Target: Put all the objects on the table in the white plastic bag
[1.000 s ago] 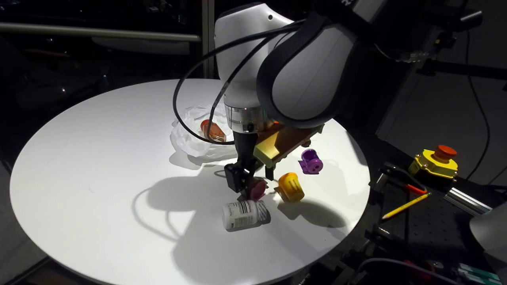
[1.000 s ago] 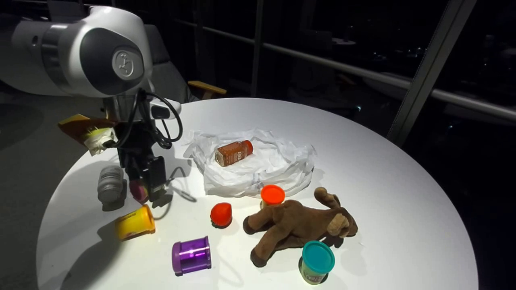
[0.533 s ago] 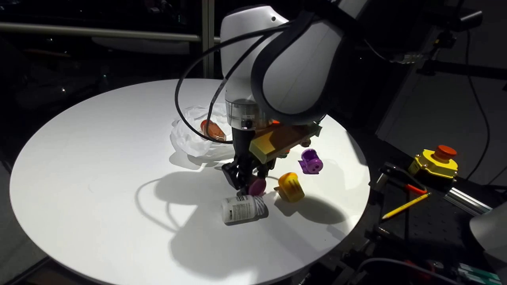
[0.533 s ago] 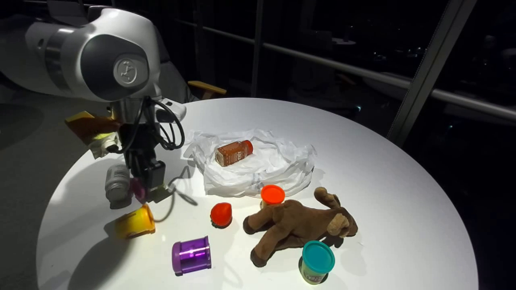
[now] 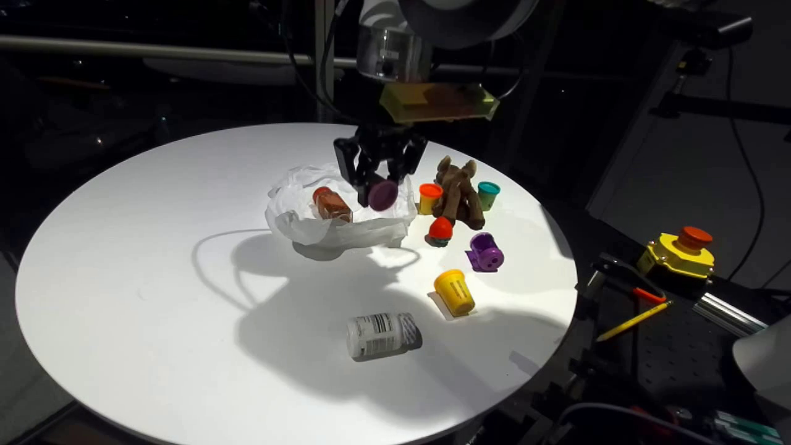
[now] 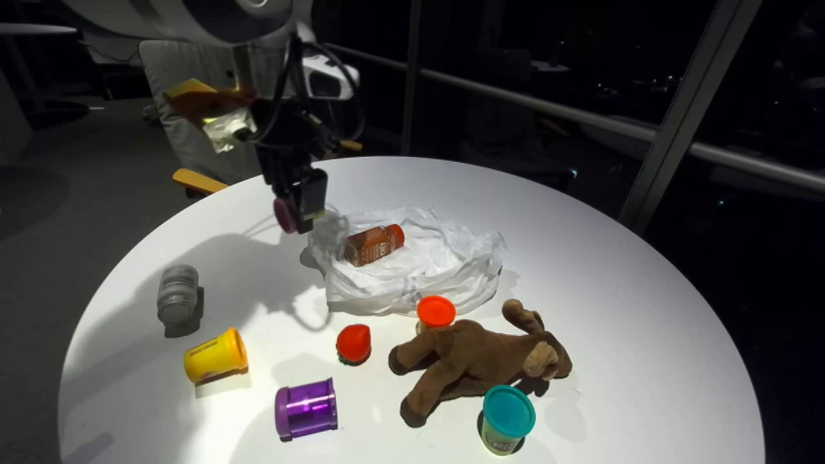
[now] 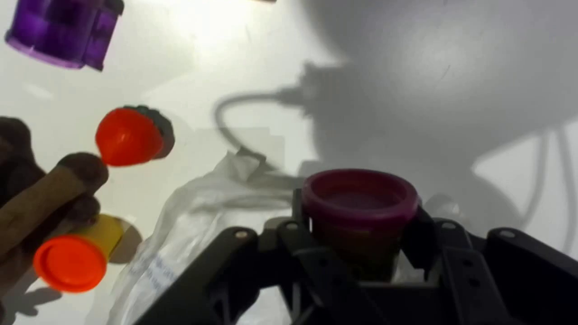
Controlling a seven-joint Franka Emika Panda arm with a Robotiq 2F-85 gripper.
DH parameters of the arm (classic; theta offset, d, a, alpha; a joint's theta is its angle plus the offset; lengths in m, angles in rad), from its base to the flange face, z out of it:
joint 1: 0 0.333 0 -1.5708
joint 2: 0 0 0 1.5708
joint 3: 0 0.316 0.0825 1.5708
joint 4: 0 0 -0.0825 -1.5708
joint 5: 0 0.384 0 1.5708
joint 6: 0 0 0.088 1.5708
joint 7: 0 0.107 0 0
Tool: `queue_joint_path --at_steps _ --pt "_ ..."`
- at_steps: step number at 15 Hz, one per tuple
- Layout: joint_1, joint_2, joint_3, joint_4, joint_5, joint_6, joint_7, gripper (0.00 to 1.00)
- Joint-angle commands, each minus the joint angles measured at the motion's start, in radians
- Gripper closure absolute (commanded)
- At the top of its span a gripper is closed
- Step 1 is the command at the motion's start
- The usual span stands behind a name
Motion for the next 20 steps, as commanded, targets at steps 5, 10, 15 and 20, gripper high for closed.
queue_joint_path --at_steps 5,10,15,20 --pt "-0.104 0.213 -0.045 0.329 0.004 -0.009 0.001 0.77" --pt "-0.151 0.386 -0.039 0.503 0.059 -0.045 -0.016 0.77" --pt "-0.158 0.456 -0.047 0.576 0.074 -0.079 -0.014 0.21" --pt "-0.13 0.328 -0.021 0.485 0.039 -0.101 -0.09 0.0"
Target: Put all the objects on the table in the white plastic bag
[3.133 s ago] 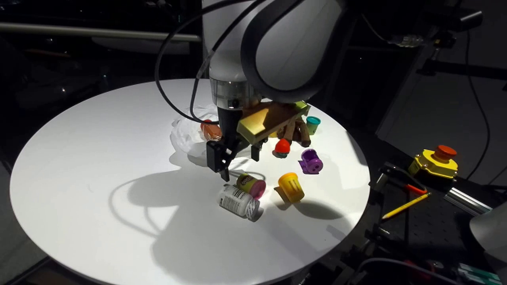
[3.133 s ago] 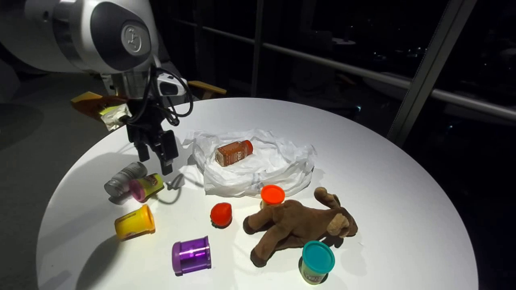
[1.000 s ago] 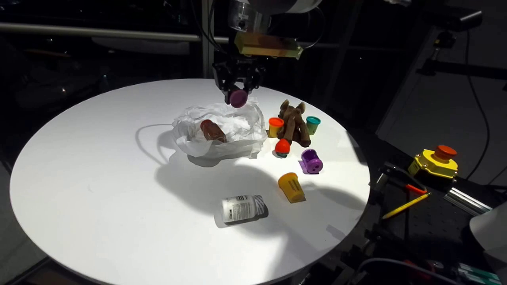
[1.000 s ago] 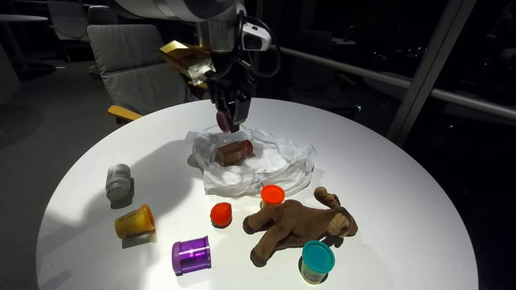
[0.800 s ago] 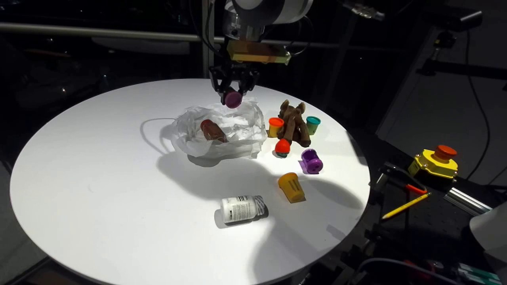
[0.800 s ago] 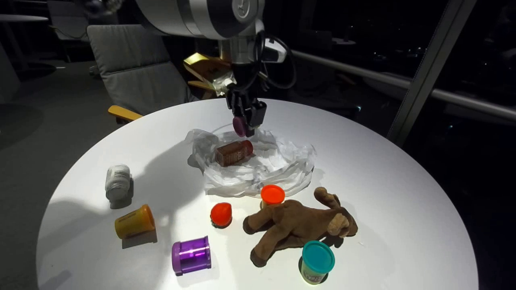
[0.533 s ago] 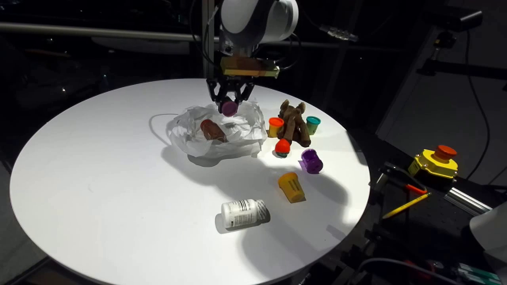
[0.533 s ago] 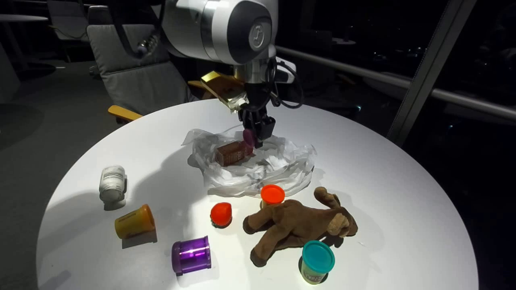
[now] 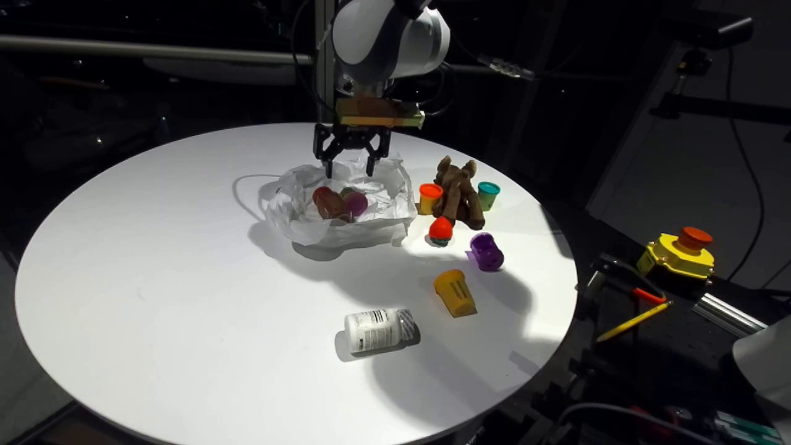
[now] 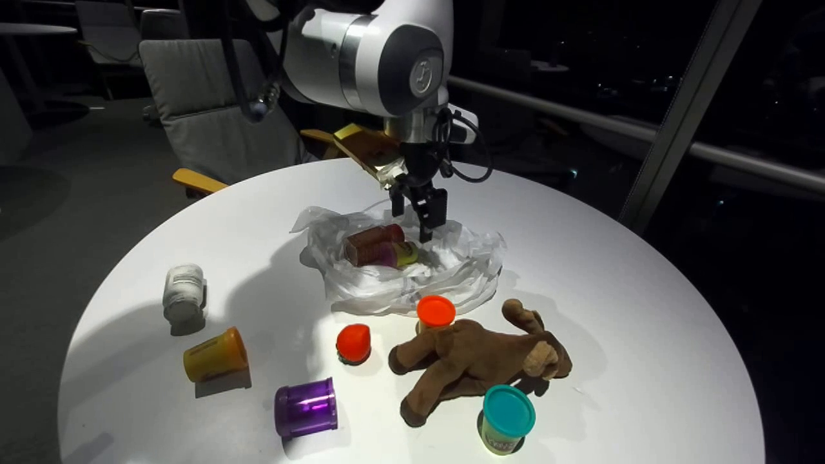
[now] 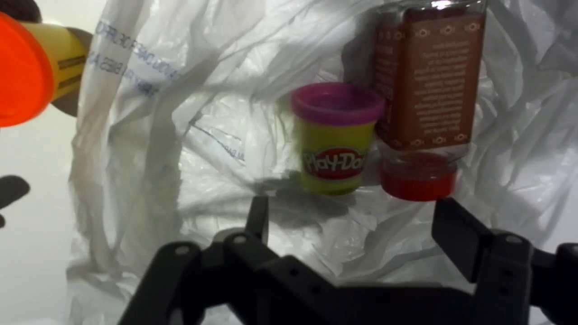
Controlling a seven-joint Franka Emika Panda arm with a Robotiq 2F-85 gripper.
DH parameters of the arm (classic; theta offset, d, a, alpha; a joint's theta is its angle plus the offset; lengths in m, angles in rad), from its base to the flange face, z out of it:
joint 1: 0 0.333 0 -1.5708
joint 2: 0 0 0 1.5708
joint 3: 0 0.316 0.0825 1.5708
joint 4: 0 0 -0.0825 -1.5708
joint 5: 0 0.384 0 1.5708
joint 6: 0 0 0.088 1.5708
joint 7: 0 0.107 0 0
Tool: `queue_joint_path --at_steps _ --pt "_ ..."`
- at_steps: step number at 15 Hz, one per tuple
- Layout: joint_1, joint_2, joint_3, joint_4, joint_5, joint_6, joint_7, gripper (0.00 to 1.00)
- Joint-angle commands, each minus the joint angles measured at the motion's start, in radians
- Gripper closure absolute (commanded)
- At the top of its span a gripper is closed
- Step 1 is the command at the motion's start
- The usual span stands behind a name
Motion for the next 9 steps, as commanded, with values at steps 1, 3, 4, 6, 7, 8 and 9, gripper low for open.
queue_joint_path --at_steps 1,3,4,6,7,8,9 --pt "0.036 -0.131 0.031 -0.075 -0.022 -0.085 -0.112 0.0" --pt "0.079 -0.195 0.047 -0.125 -0.048 -0.153 -0.132 0.0" --pt "0.106 -0.216 0.06 -0.159 -0.063 -0.171 -0.132 0.0" --pt "0.148 -0.25 0.095 -0.221 -0.088 -0.193 -0.141 0.0" --pt "0.169 -0.273 0.111 -0.26 -0.105 -0.203 -0.144 0.0" --pt "0.189 -0.266 0.126 -0.282 -0.121 -0.205 -0.148 0.0" --pt "0.206 -0.276 0.147 -0.318 -0.129 -0.203 -0.159 0.0"
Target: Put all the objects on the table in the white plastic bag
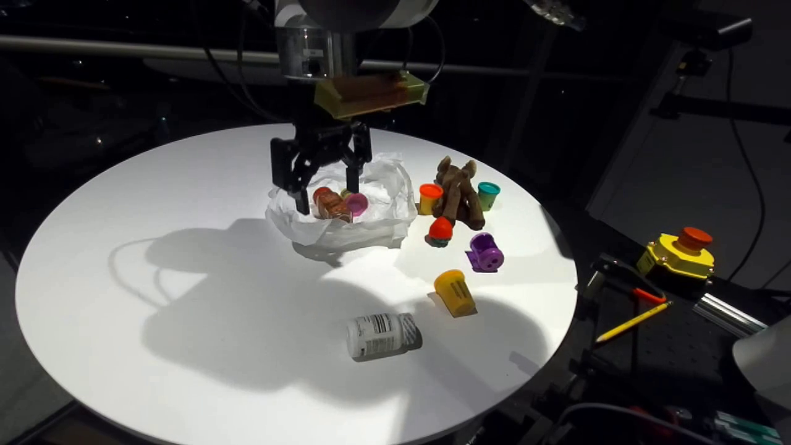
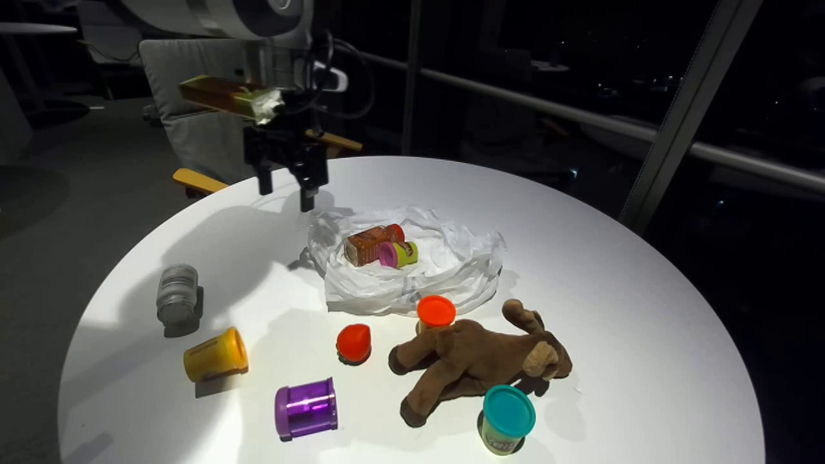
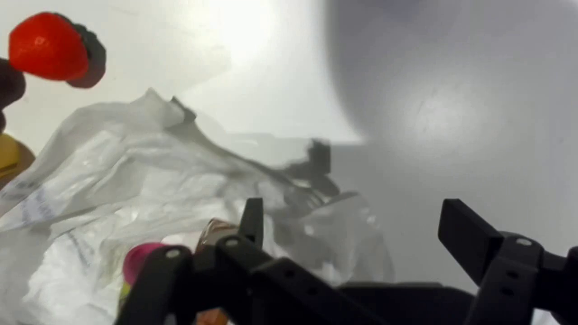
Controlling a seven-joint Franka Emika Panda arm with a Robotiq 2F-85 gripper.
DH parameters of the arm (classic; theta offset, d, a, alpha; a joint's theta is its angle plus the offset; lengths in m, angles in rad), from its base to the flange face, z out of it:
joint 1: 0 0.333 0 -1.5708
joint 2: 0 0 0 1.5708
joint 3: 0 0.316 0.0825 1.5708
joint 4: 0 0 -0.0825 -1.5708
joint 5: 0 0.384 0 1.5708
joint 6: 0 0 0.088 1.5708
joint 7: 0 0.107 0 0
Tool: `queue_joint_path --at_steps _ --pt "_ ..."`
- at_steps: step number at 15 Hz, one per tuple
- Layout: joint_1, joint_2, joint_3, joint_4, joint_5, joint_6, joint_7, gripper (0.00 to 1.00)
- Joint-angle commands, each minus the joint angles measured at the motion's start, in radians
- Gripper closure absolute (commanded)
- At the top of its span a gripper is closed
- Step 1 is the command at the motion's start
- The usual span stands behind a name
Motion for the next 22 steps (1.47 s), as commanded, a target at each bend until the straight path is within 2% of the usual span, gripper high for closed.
queue_joint_path --at_steps 1,8,12,16,19,22 --pt "0.052 -0.042 0.05 -0.131 -0.048 0.006 -0.052 0.0" --pt "0.12 -0.029 0.121 -0.251 -0.155 -0.024 -0.195 0.0" --pt "0.14 -0.003 0.121 -0.245 -0.266 -0.052 -0.292 0.0" --pt "0.153 0.032 0.106 -0.212 -0.423 -0.051 -0.36 0.0" --pt "0.139 0.065 0.123 -0.192 -0.455 -0.031 -0.41 0.0" --pt "0.118 0.087 0.152 -0.175 -0.42 -0.021 -0.48 0.0"
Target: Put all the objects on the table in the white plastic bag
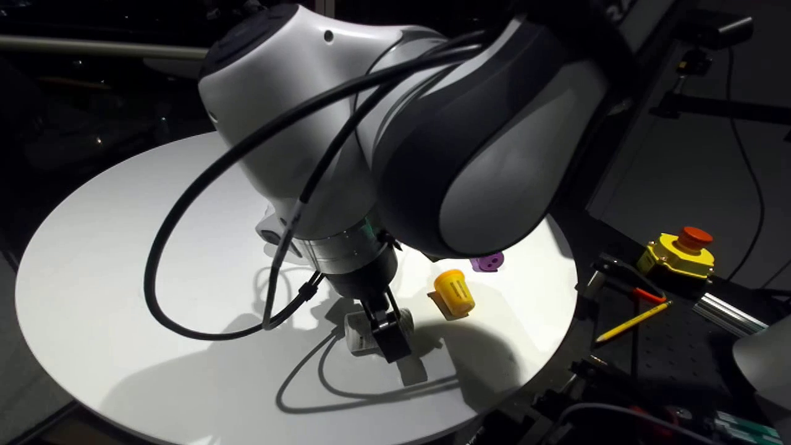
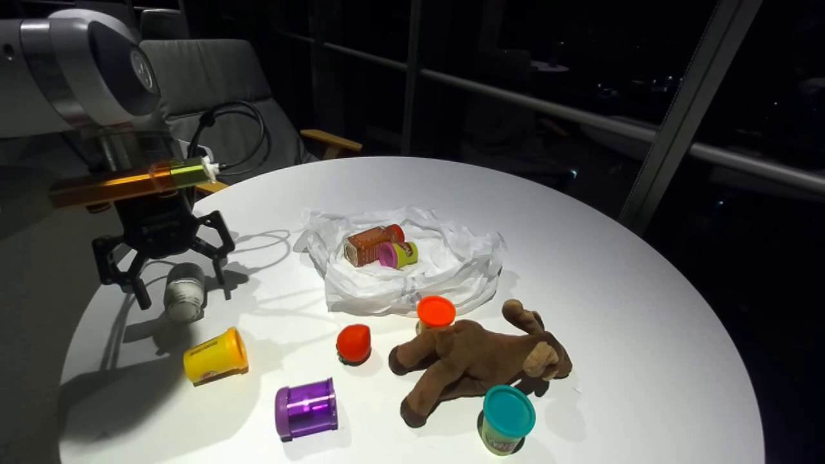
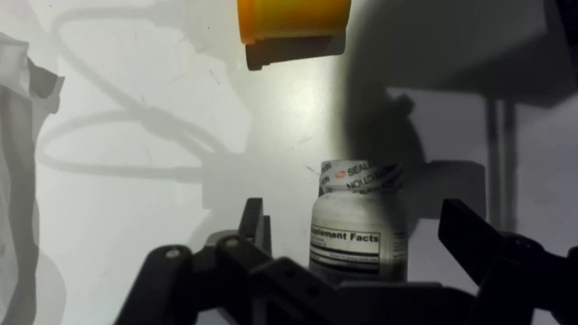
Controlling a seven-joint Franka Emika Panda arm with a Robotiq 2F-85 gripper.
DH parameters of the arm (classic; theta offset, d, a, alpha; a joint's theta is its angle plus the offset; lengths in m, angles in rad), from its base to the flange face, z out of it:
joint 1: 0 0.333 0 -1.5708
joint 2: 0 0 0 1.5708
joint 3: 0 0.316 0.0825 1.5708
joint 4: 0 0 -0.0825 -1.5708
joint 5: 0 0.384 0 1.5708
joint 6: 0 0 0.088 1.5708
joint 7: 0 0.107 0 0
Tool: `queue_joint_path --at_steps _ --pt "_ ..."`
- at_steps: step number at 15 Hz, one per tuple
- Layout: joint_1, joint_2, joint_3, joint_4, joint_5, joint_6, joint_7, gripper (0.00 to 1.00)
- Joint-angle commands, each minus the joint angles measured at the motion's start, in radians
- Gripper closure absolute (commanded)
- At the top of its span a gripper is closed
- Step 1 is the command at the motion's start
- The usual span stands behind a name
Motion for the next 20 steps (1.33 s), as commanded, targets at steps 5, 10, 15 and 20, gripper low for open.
queue_joint_path --at_steps 5,10,15,20 --pt "-0.052 -0.007 0.058 0.032 0.058 0.022 -0.14 0.49" --pt "-0.083 -0.025 0.055 0.035 0.084 0.019 -0.154 0.74" --pt "-0.181 -0.128 0.042 0.08 0.238 -0.001 -0.14 0.74" --pt "-0.286 -0.109 -0.053 0.263 0.309 -0.03 -0.111 0.74"
